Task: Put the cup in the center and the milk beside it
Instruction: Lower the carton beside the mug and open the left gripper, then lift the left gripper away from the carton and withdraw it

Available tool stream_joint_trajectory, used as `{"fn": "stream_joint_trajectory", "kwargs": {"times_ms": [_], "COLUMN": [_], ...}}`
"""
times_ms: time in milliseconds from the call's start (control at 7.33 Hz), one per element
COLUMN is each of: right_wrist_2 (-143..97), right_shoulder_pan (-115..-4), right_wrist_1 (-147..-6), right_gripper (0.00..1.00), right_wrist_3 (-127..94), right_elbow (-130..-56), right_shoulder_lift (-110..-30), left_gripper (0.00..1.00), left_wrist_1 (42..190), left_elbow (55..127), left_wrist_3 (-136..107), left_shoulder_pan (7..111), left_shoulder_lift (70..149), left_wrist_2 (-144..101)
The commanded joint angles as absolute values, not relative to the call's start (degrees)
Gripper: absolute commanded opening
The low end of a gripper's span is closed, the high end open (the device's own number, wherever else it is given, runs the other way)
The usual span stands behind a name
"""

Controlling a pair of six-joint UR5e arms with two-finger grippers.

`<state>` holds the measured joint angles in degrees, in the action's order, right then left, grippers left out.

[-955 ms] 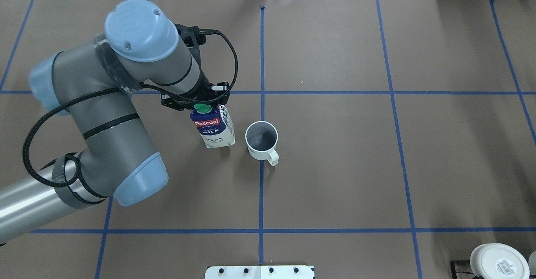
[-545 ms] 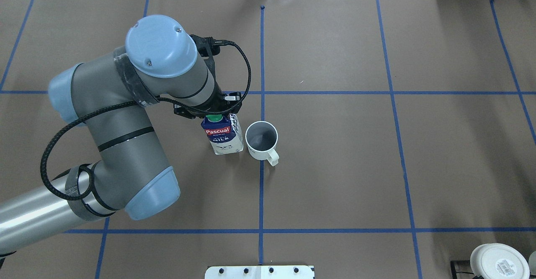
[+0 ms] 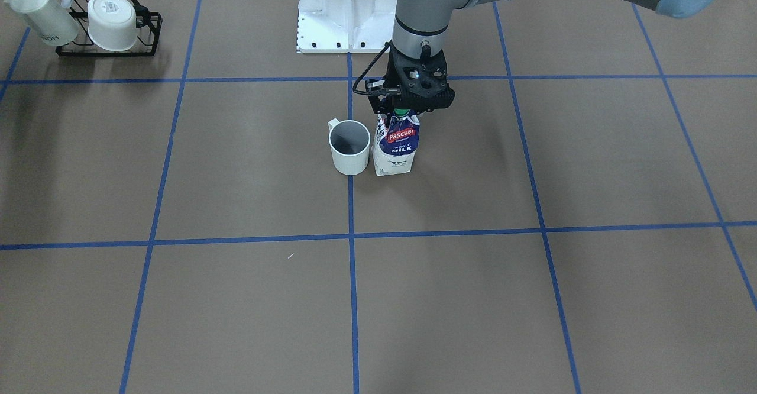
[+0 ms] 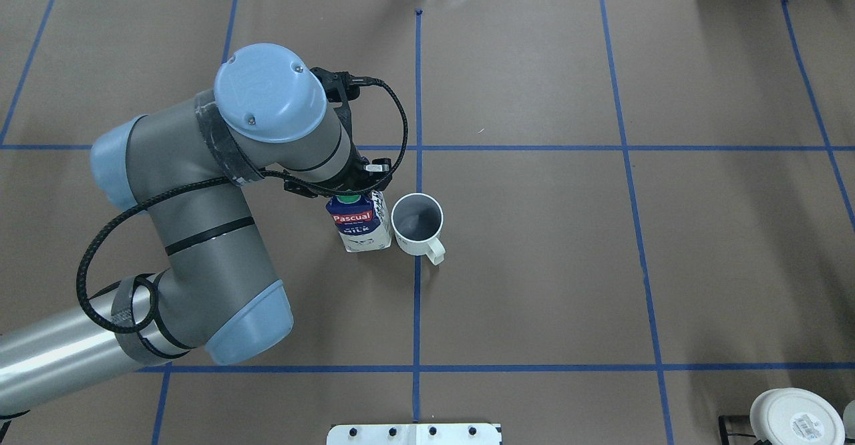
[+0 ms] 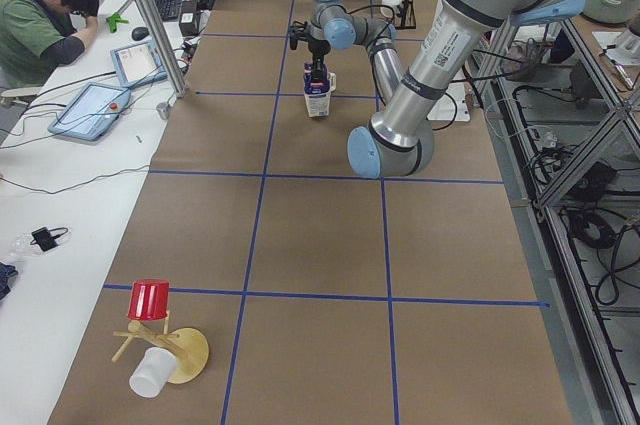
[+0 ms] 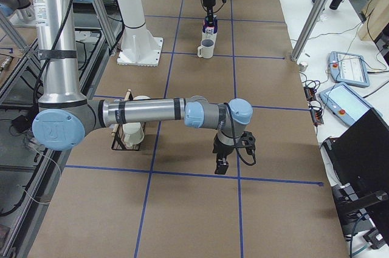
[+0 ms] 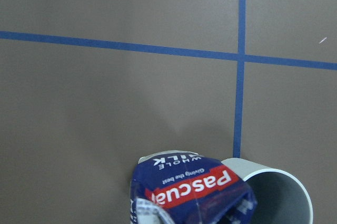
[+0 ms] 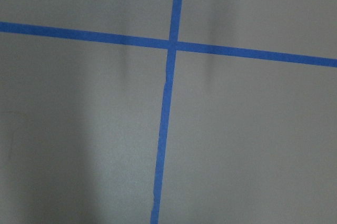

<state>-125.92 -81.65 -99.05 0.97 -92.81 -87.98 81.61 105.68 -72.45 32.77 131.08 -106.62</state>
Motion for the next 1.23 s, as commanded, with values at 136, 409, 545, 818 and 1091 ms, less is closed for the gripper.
{"fn": "stream_joint_trajectory", "kwargs": {"times_ms": [136, 409, 545, 818, 1091], "right_wrist_2": [-126.0, -126.0, -126.0, -126.0, -126.0], "right_shoulder_pan": [-81.7, -81.7, -81.7, -81.7, -81.7], "right_wrist_1": [-99.1, -99.1, -99.1, -99.1, -99.1], "right_gripper": [1.0, 1.0, 1.0, 1.0, 1.0], "right_wrist_3": [0.9, 0.9, 1.0, 1.0, 1.1], "right_elbow": [-92.8, -92.8, -92.8, -92.8, -92.8], "right_shoulder_lift": [-88.0, -87.9, -87.9, -87.9, -87.8], "left_gripper": [0.99, 0.99, 0.99, 0.99, 0.99], "left_wrist_1": [81.3, 76.7, 73.2, 71.9, 72.1], "left_elbow": [107.4, 111.8, 113.4, 115.4, 115.2], "left_wrist_3": [-71.8, -66.8, -61.2, -43.9, -31.1], "left_shoulder_pan": [33.2, 37.0, 41.9, 51.7, 59.8], "left_shoulder_lift": [130.9, 131.0, 130.6, 123.2, 114.8], "left_wrist_2": [-106.6, -108.0, -112.4, -117.7, -118.2]}}
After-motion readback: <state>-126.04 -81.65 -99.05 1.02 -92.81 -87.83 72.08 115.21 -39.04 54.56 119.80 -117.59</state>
